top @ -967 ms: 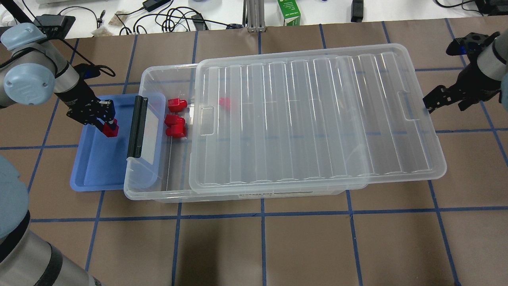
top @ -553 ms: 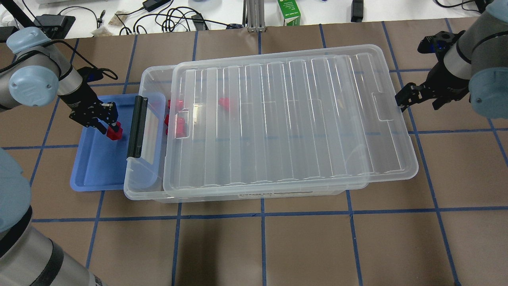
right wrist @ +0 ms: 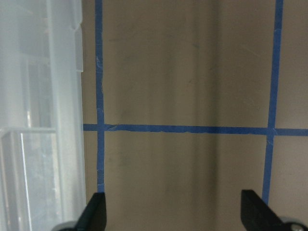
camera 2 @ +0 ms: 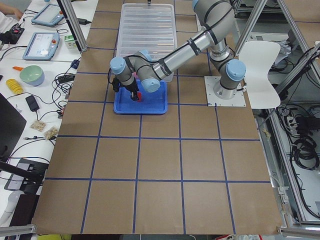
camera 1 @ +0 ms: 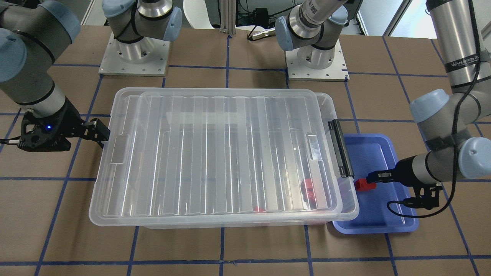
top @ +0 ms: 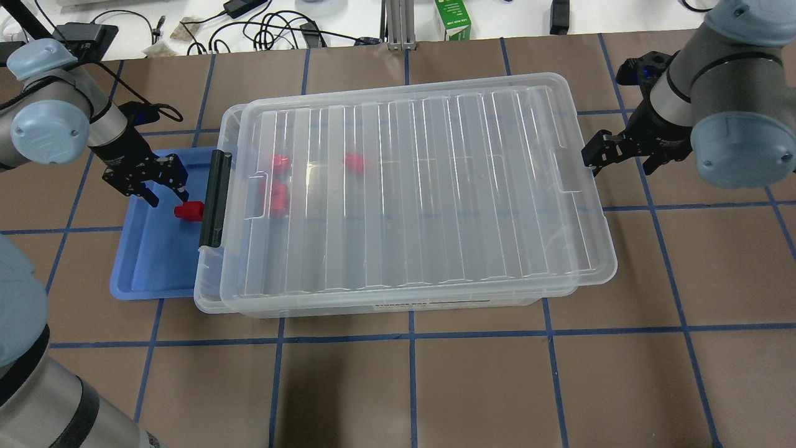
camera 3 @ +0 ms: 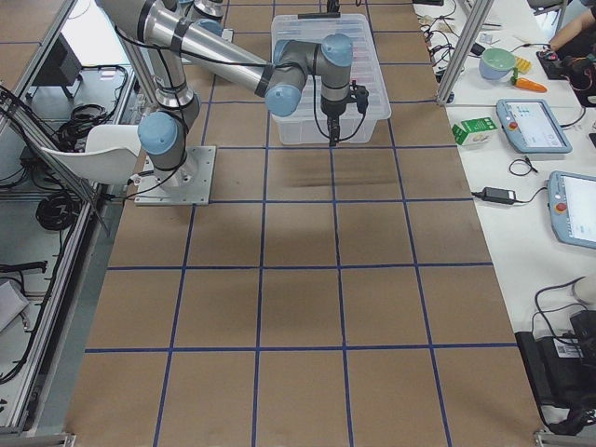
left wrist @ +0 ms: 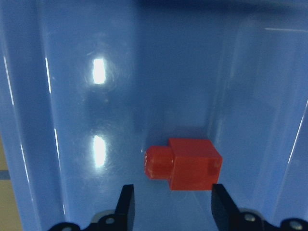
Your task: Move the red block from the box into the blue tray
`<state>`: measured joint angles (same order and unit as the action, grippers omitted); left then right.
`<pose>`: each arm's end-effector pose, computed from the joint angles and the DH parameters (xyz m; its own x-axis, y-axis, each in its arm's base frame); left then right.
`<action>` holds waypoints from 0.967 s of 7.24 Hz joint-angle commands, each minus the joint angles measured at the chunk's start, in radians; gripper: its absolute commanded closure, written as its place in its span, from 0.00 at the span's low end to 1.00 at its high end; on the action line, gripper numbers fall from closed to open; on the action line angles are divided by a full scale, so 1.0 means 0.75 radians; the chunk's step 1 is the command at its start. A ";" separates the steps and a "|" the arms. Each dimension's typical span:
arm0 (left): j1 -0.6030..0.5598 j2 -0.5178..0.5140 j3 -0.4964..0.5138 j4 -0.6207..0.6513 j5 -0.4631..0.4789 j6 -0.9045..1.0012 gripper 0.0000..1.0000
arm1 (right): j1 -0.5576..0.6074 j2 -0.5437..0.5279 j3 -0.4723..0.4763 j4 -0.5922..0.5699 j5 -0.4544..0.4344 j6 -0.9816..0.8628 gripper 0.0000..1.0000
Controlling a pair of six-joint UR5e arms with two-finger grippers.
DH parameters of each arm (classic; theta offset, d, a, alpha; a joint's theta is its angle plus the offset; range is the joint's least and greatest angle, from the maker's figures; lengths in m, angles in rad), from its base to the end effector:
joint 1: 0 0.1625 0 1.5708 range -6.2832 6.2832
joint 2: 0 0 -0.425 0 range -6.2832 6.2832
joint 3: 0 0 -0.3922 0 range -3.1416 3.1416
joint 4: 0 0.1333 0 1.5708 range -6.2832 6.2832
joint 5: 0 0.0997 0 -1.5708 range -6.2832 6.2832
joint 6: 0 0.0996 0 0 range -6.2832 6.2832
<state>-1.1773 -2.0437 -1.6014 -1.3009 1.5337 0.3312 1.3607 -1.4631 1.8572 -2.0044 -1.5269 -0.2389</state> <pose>0.1078 -0.6169 0.2317 -0.9910 -0.0777 0.1094 -0.0537 0.9768 0.2072 0.0280 -0.5288 0.3390 -0.9990 -0.0305 -0.0333 -0.0288 0.9984 -0.0487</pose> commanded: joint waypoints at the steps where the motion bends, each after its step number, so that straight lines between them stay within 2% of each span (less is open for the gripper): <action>1: -0.021 0.072 0.016 -0.006 -0.002 -0.006 0.00 | 0.012 0.004 -0.003 -0.001 0.001 0.012 0.00; 3: -0.036 0.174 0.106 -0.156 -0.006 -0.036 0.00 | 0.012 0.002 -0.005 0.001 0.001 0.012 0.00; 5: -0.146 0.258 0.184 -0.312 -0.014 -0.238 0.00 | 0.014 0.002 -0.005 0.001 0.001 0.010 0.00; 7: -0.236 0.348 0.182 -0.321 -0.018 -0.345 0.00 | 0.029 0.002 -0.007 -0.001 0.001 0.010 0.00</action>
<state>-1.3156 -1.8270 -1.4680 -1.5282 1.5220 0.1187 1.3752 -1.4626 1.8532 -2.0037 -1.5257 -0.2316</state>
